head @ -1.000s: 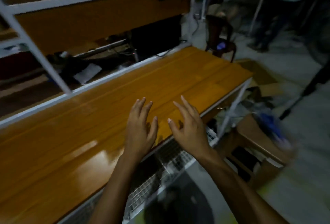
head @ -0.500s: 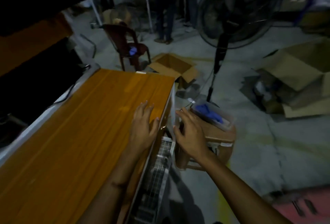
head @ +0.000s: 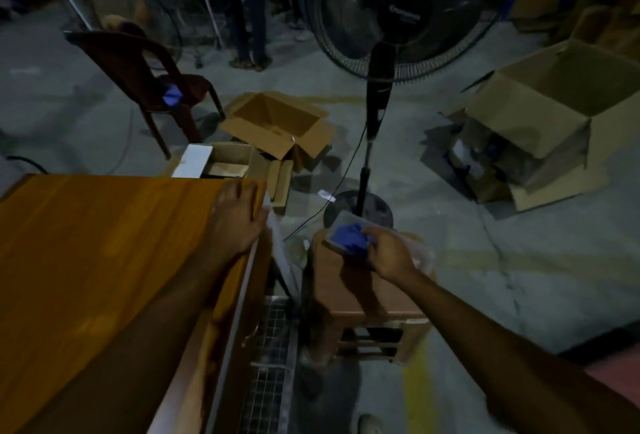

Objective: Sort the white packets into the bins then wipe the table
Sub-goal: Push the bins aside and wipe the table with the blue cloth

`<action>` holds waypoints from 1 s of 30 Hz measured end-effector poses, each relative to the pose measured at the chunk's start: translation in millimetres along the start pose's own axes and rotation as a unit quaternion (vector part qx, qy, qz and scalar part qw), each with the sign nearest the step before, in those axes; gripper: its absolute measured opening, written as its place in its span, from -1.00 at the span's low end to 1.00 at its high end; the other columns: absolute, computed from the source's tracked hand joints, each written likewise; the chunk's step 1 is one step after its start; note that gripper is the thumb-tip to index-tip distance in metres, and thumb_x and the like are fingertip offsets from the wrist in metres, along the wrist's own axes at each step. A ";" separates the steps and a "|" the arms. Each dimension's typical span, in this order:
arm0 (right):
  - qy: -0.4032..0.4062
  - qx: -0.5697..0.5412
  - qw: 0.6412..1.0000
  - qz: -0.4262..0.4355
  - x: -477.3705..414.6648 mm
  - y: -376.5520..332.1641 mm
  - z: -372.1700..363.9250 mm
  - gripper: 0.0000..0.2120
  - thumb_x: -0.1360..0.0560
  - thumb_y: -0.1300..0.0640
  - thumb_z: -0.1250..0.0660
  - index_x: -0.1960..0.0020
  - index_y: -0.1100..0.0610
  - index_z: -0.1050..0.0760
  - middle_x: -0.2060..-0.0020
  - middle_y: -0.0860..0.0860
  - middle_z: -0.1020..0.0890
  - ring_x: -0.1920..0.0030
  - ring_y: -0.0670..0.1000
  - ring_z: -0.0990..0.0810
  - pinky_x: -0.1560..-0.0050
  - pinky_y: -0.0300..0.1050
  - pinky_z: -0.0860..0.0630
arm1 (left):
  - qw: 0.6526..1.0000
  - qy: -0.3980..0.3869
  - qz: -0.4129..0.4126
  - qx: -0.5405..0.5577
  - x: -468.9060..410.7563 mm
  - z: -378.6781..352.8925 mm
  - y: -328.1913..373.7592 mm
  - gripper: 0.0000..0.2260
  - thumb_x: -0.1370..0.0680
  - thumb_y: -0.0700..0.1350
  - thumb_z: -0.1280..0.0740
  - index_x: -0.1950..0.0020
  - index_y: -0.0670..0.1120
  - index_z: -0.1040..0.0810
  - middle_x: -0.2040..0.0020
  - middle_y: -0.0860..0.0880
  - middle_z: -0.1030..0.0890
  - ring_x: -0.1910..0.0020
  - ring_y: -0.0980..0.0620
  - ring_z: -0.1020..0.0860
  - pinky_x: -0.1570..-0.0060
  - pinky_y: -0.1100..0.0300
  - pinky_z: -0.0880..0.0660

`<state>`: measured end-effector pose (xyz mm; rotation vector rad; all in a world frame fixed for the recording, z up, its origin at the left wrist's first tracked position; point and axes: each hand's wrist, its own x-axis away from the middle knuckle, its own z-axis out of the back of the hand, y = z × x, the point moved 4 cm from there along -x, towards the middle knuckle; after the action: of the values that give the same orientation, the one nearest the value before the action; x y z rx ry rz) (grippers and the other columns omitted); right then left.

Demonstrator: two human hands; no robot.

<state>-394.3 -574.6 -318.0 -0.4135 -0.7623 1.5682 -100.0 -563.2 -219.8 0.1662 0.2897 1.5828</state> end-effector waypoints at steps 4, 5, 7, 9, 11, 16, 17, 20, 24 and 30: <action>-0.125 0.114 0.984 -0.053 -72.8 32.7 -29.3 -0.69 -0.54 0.21 -0.22 -0.26 0.16 -0.51 -0.17 0.16 -0.57 -0.20 0.19 -0.52 -0.09 -0.10 -0.40 | 0.999 0.032 -0.018 -0.016 -26.5 -15.5 -9.3 -0.56 -0.60 0.14 -0.10 -0.41 -0.05 -0.33 -0.39 -0.22 -0.38 -0.37 -0.21 -0.33 -0.33 -0.14 -0.32; -0.148 0.126 0.979 -0.064 -86.5 40.9 -37.6 -0.69 -0.55 0.20 -0.22 -0.27 0.17 -0.51 -0.18 0.17 -0.57 -0.21 0.20 -0.51 -0.10 -0.10 -0.40 | 0.999 0.041 -0.017 -0.015 -26.8 -17.2 -9.5 -0.57 -0.61 0.11 -0.09 -0.42 -0.05 -0.32 -0.41 -0.22 -0.36 -0.40 -0.21 -0.30 -0.34 -0.13 -0.30; -0.172 0.136 0.973 -0.076 -108.9 55.6 -54.3 -0.70 -0.56 0.15 -0.22 -0.25 0.16 -0.52 -0.19 0.17 -0.57 -0.21 0.19 -0.51 -0.14 -0.09 -0.41 | 0.998 0.050 -0.015 -0.016 -27.1 -19.8 -11.9 -0.55 -0.61 0.11 -0.07 -0.45 -0.04 -0.30 -0.45 -0.20 -0.33 -0.44 -0.18 -0.26 -0.37 -0.10 -0.26; -0.183 0.121 0.969 -0.109 -121.9 71.1 -68.7 -0.69 -0.58 0.07 -0.20 -0.25 0.15 -0.53 -0.20 0.15 -0.57 -0.22 0.18 -0.51 -0.15 -0.10 -0.41 | 0.999 0.049 -0.014 -0.017 -27.7 -20.1 -13.7 -0.52 -0.60 0.14 -0.06 -0.47 -0.03 -0.28 -0.47 -0.17 -0.30 -0.46 -0.15 -0.24 -0.39 -0.08 -0.25; -0.176 0.122 0.970 -0.112 -130.4 80.6 -77.2 -0.68 -0.58 0.03 -0.19 -0.24 0.15 -0.54 -0.20 0.15 -0.57 -0.23 0.19 -0.51 -0.18 -0.07 -0.41 | 0.999 0.043 -0.016 -0.012 -28.4 -22.3 -16.9 -0.49 -0.59 0.16 -0.05 -0.49 -0.03 -0.27 -0.49 -0.15 -0.29 -0.46 -0.13 -0.24 -0.40 -0.09 -0.26; -0.161 0.173 0.968 -0.085 -138.5 86.9 -85.4 -0.72 -0.58 0.09 -0.18 -0.19 0.15 -0.55 -0.14 0.17 -0.59 -0.16 0.22 -0.54 -0.14 0.02 -0.45 | 0.999 0.037 -0.008 -0.006 -30.0 -23.0 -18.7 -0.44 -0.56 0.20 -0.03 -0.50 -0.02 -0.26 -0.50 -0.11 -0.27 -0.48 -0.12 -0.21 -0.41 -0.12 -0.25; -0.163 0.190 0.965 -0.080 -136.7 86.1 -85.9 -0.73 -0.57 0.11 -0.18 -0.18 0.16 -0.56 -0.13 0.18 -0.60 -0.15 0.22 -0.55 -0.12 0.03 -0.46 | 0.999 0.038 -0.007 -0.005 -29.4 -22.0 -17.6 -0.44 -0.56 0.20 -0.03 -0.50 -0.03 -0.26 -0.51 -0.12 -0.26 -0.48 -0.12 -0.21 -0.42 -0.12 -0.24; -0.151 0.209 0.964 -0.070 -134.2 77.6 -81.7 -0.74 -0.58 0.13 -0.18 -0.18 0.17 -0.55 -0.13 0.17 -0.60 -0.15 0.21 -0.55 -0.13 0.05 -0.46 | 0.999 0.040 -0.005 -0.011 -28.0 -20.6 -15.2 -0.46 -0.57 0.18 -0.05 -0.50 -0.03 -0.26 -0.51 -0.13 -0.26 -0.49 -0.13 -0.21 -0.43 -0.11 -0.22; -0.099 0.216 0.970 -0.053 -127.6 56.8 -54.0 -0.76 -0.60 0.08 -0.20 -0.21 0.09 -0.50 -0.19 0.11 -0.58 -0.17 0.16 -0.55 -0.15 -0.03 -0.44 | 0.999 0.038 -0.004 -0.011 -27.0 -19.4 -13.8 -0.49 -0.58 0.17 -0.05 -0.48 -0.02 -0.30 -0.50 -0.13 -0.28 -0.48 -0.12 -0.22 -0.42 -0.12 -0.23; 0.094 0.020 0.994 0.051 -68.8 0.3 3.4 -0.67 -0.47 0.26 -0.37 -0.24 0.17 -0.55 -0.14 0.22 -0.62 -0.09 0.23 -0.60 -0.13 -0.02 -0.46 | 0.995 0.063 0.065 0.040 -16.9 -9.0 -12.5 -0.58 -0.62 0.09 -0.06 -0.37 -0.07 -0.44 -0.45 -0.16 -0.36 -0.45 -0.13 -0.28 -0.40 -0.01 -0.27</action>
<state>-386.1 -642.4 -327.5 -0.5691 -0.5708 1.6104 -89.9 -580.6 -230.7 0.1498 0.4493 1.7146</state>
